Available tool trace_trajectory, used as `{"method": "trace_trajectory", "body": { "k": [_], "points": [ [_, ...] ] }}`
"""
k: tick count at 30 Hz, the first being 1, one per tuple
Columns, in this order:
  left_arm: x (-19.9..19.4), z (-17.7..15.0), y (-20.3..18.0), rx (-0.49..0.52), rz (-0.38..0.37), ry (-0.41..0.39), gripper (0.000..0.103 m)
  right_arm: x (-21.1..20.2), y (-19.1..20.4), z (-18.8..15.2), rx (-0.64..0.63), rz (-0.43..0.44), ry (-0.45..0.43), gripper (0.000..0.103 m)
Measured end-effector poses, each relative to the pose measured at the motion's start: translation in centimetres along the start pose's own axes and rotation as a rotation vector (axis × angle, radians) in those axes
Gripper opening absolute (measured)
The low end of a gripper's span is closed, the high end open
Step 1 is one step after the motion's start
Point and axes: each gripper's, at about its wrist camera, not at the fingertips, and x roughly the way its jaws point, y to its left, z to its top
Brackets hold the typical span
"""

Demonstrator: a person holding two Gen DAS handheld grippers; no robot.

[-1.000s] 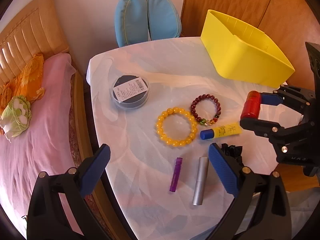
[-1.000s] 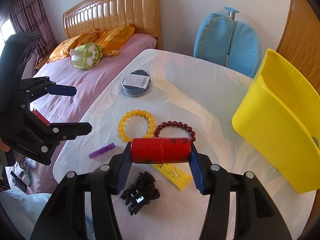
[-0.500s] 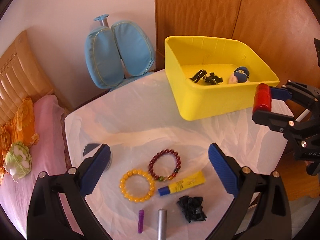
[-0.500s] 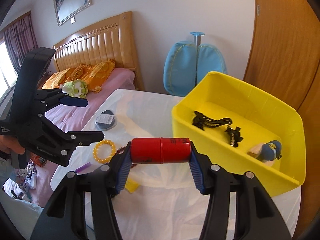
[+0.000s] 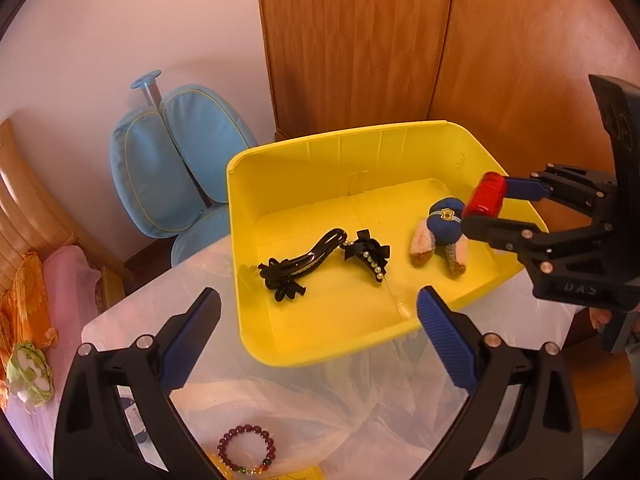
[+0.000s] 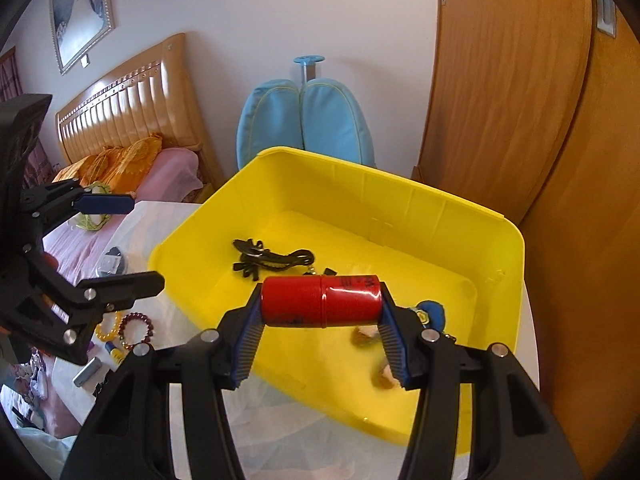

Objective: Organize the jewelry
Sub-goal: 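Carry the red cylinder into the yellow bin with the right gripper, then open the right gripper to drop the red cylinder in the bin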

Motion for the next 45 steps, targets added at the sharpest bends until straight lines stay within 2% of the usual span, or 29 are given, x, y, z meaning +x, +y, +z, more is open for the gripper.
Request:
{"method": "trace_trajectory", "body": {
  "k": [4,11,15,22,30,34,42,45],
  "points": [
    [2.4,2.3,-0.5,0.052,-0.019,0.024,0.096,2.8,-2.5,1.3,0.046,0.003,0.057,0.055],
    [8.1,5.5,-1.1,0.142,-0.081,0.124,0.096,8.4,-4.5,2.7,0.032,0.011,0.234,0.055],
    [11.3,6.0,-0.9,0.142,-0.099,0.211,0.096,11.3,-5.5,2.8,0.052,0.011,0.368,0.055],
    [13.3,6.0,-0.5,0.150,-0.111,0.251,0.096,14.5,-6.0,2.5,0.024,-0.029,0.484,0.055],
    [13.3,6.1,-0.3,0.146,-0.117,0.253,0.096,15.0,-5.5,2.4,-0.016,-0.043,0.501,0.055],
    [13.1,6.0,-0.5,0.150,-0.115,0.248,0.096,14.5,-5.3,2.3,-0.019,-0.046,0.482,0.066],
    [11.5,5.2,-1.2,0.159,-0.112,0.220,0.096,12.3,-5.2,2.2,-0.012,-0.051,0.433,0.067],
    [10.2,4.9,-1.5,0.158,-0.110,0.199,0.096,10.7,-5.3,1.8,-0.008,-0.060,0.398,0.073]
  ]
}}
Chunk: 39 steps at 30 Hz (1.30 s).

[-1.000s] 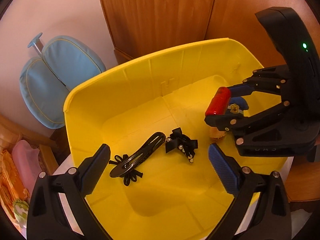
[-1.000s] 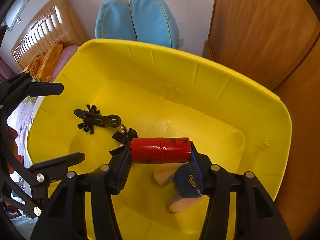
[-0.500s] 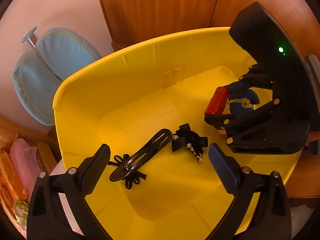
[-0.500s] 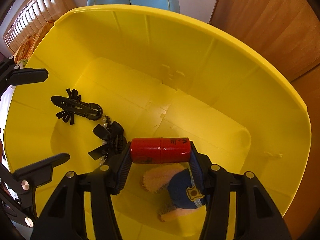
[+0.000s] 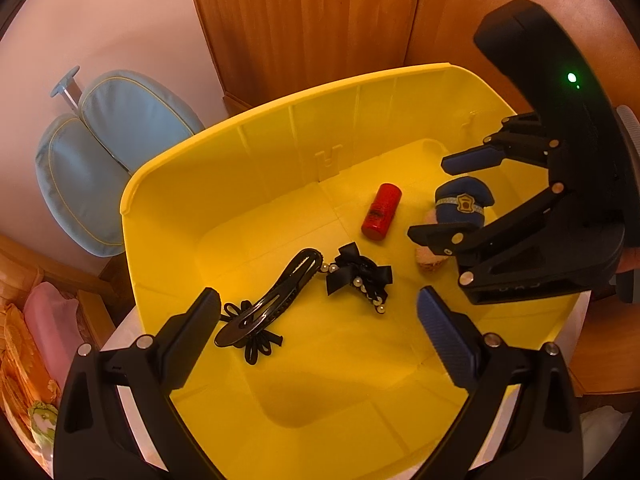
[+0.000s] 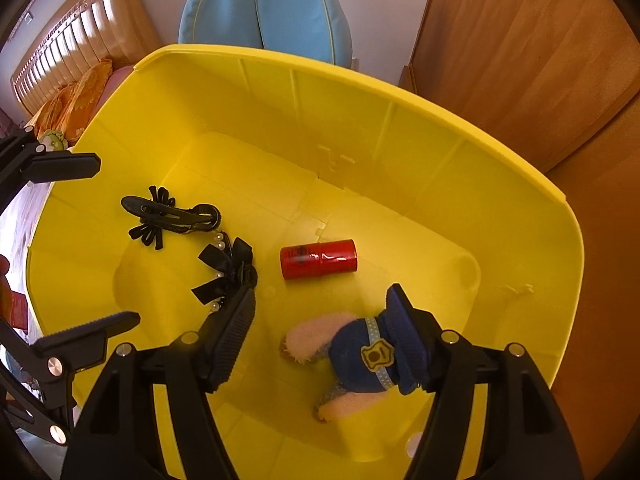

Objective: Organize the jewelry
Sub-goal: 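Open the right gripper to drop the red cylinder in the bin, then withdraw both grippers from the bin toward the clear round container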

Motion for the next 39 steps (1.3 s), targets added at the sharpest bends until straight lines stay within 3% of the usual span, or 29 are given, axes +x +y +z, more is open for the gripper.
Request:
{"method": "trace_trajectory", "body": {
  "k": [5,12,20,31,39],
  "points": [
    [-2.1,-1.3,-0.2,-0.023,-0.005,-0.041,0.096,-2.7,0.0,-1.5,0.024,-0.004,-0.068,0.092],
    [-5.9,-5.0,0.0,-0.115,0.017,-0.113,0.096,-6.4,0.8,-2.5,0.077,0.069,-0.221,0.095],
    [-9.7,-12.1,1.3,-0.265,0.112,-0.129,0.096,-9.6,5.0,-4.4,0.075,0.259,-0.380,0.097],
    [-12.2,-23.0,7.0,-0.563,0.199,-0.118,0.096,-12.2,15.8,-4.8,-0.193,0.414,-0.456,0.097],
    [-11.4,-27.3,11.5,-0.602,0.239,-0.076,0.096,-9.6,23.9,-4.9,-0.321,0.457,-0.375,0.097]
  ]
}}
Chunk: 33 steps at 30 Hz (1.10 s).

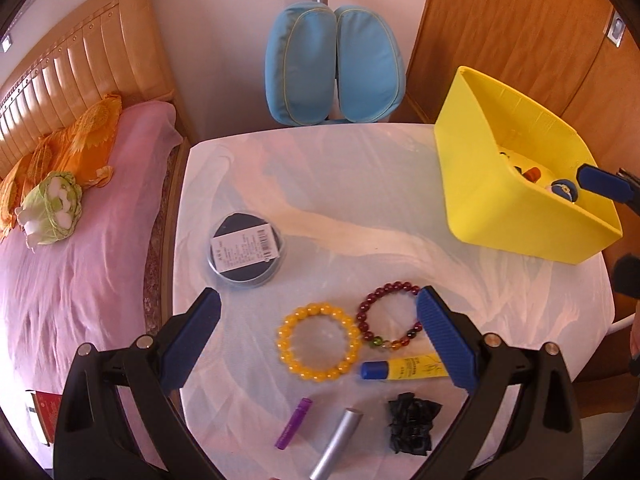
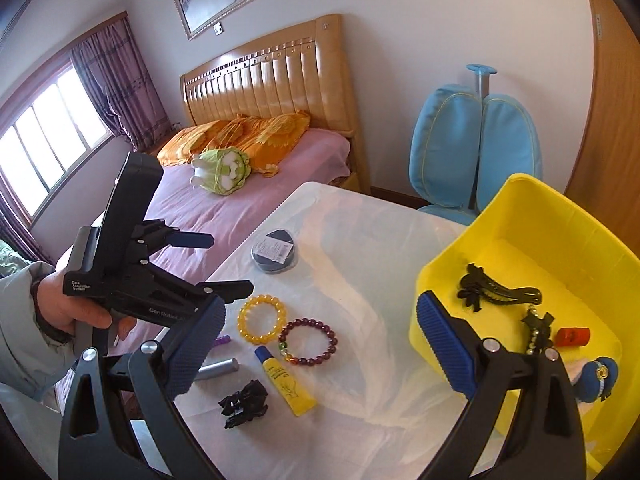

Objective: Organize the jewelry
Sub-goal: 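Withdraw both grippers from the bin toward the clear round container, then grasp the clear round black-lidded container with the left gripper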

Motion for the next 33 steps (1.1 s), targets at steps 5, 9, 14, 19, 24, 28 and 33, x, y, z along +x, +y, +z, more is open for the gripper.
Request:
{"method": "trace_trajectory", "body": {
  "k": [5,9,14,19,24,28,33],
  "points": [
    [2.0,-0.8,2.8,0.046,-0.008,0.027,0.096,3.9,1.5,0.1,0.016,-0.013,0.062,0.097],
    [4.7,-0.8,4.7,0.066,-0.027,0.071,0.096,6.6,1.9,-0.3,0.048,-0.040,0.120,0.097],
    [7.8,0.1,6.0,0.101,-0.048,0.094,0.096,9.4,2.2,-0.9,0.075,-0.095,0.188,0.097],
    [10.5,0.9,6.2,0.159,-0.063,0.123,0.096,10.9,2.2,-1.4,0.105,-0.130,0.236,0.097],
    [12.2,1.2,6.0,0.207,-0.101,0.134,0.096,11.6,2.2,-1.7,0.127,-0.163,0.264,0.097],
    [12.1,1.0,5.4,0.268,-0.082,0.090,0.082,11.6,2.5,-2.0,0.128,-0.175,0.275,0.097],
    [11.5,1.3,5.9,0.244,-0.133,0.098,0.074,11.3,2.9,-2.2,0.134,-0.192,0.273,0.097]
  ]
}}
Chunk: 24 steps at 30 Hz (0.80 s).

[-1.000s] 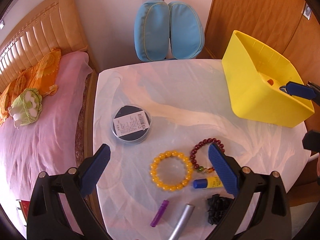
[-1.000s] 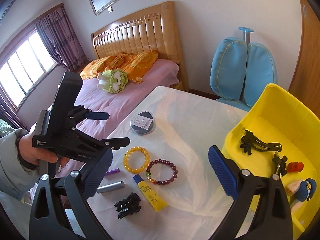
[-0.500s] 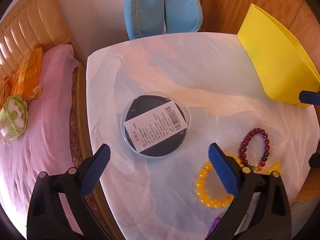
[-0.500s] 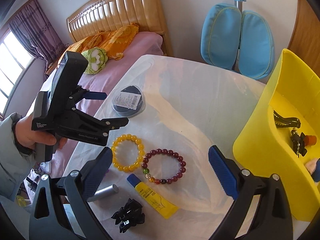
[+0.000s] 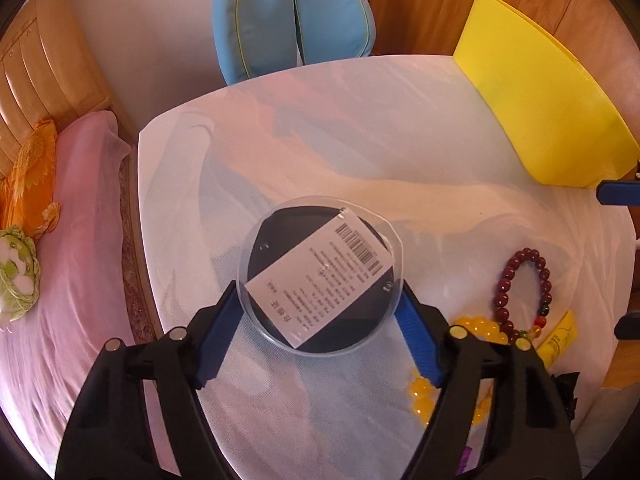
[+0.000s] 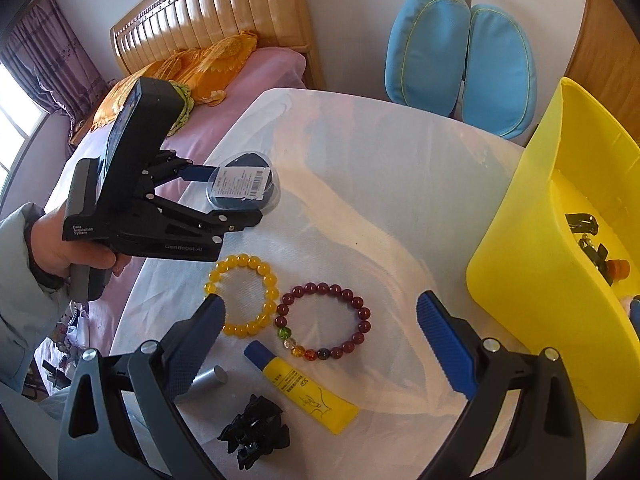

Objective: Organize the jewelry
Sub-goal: 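Grasp the clear round black-lidded container with the left gripper, then lift and carry the container into the yellow bin with the left gripper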

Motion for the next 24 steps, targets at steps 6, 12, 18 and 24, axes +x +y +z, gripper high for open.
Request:
{"method": "trace_trajectory", "body": {
  "k": [6,12,18,24],
  "points": [
    [-3.5,-0.2,-1.2,0.012,-0.064,-0.071,0.074,-0.6,0.0,-0.3,0.014,-0.011,-0.013,0.097],
    [-5.0,-0.4,-2.7,0.068,-0.090,-0.089,0.032,-1.2,-0.2,-1.3,0.038,-0.039,-0.014,0.097],
    [-4.0,-0.8,-2.6,0.081,-0.113,-0.066,0.032,-1.7,0.0,-2.2,0.066,-0.070,-0.014,0.097],
    [-3.7,-1.2,-2.3,0.083,-0.146,-0.053,0.055,-1.8,0.1,-3.0,0.100,-0.089,-0.007,0.097]
  ]
}}
